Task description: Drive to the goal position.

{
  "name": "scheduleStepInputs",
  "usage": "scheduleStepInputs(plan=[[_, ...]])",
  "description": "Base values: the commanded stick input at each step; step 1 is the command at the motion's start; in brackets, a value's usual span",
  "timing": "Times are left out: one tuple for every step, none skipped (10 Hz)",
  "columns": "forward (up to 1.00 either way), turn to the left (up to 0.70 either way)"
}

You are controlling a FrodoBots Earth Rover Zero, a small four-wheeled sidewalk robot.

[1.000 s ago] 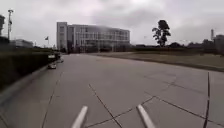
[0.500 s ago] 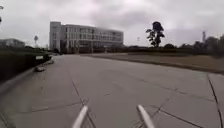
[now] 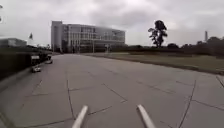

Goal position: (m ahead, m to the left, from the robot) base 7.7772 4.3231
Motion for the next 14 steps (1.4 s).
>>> scheduleStepInputs(plan=[[0.70, 0.15], [0.70, 0.00], [0.70, 0.00], [0.70, 0.17], [0.70, 0.27], [0.70, 0.27], [0.70, 0.27], [0.70, 0.11], [0.70, 0.00], [0.70, 0.13], [0.70, 0.27], [0.70, 0.12], [0.70, 0.00], [0.70, 0.00]])
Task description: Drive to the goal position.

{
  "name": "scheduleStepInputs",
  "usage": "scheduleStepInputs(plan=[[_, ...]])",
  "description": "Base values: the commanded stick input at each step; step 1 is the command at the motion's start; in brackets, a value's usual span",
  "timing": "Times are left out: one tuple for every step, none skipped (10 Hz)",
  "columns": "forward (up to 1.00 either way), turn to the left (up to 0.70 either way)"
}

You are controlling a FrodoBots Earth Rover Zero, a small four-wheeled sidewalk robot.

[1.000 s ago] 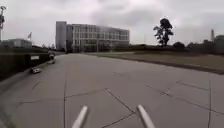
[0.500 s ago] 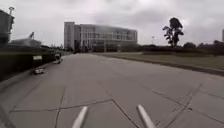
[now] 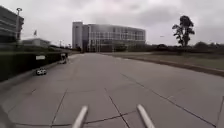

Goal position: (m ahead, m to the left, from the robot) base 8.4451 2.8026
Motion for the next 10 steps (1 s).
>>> scheduleStepInputs(plan=[[0.70, 0.00], [0.70, 0.00], [0.70, 0.00], [0.70, 0.00], [0.70, 0.00], [0.70, 0.07], [0.70, 0.26], [0.70, 0.21], [0.70, 0.04], [0.70, 0.00]])
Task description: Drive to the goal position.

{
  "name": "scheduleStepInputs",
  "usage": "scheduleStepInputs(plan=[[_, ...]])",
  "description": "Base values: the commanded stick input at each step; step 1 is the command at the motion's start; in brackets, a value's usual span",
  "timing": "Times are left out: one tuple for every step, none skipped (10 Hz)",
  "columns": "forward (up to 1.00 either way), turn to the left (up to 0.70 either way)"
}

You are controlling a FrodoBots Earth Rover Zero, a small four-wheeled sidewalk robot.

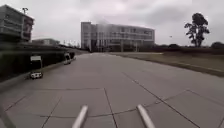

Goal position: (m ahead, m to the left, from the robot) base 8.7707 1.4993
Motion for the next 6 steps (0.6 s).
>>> scheduleStepInputs(plan=[[0.70, 0.00], [0.70, 0.26], [0.70, 0.27], [0.70, 0.27], [0.70, 0.27], [0.70, 0.01]])
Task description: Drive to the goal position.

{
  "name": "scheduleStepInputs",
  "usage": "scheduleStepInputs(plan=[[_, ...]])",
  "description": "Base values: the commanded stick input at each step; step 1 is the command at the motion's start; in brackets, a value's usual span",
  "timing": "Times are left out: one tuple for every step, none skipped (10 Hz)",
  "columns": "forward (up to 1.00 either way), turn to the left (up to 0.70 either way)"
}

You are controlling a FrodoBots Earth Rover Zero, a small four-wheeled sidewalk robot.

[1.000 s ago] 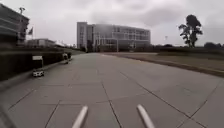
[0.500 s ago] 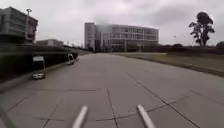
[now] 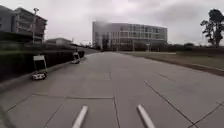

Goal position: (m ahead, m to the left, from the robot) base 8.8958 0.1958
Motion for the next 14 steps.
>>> scheduleStepInputs(plan=[[0.70, 0.00], [0.70, 0.00], [0.70, 0.00], [0.70, 0.00], [0.70, 0.00], [0.70, 0.00], [0.70, 0.00], [0.70, 0.00], [0.70, 0.00], [0.70, 0.00], [0.70, -0.13], [0.70, -0.27], [0.70, -0.25], [0.70, 0.00]])
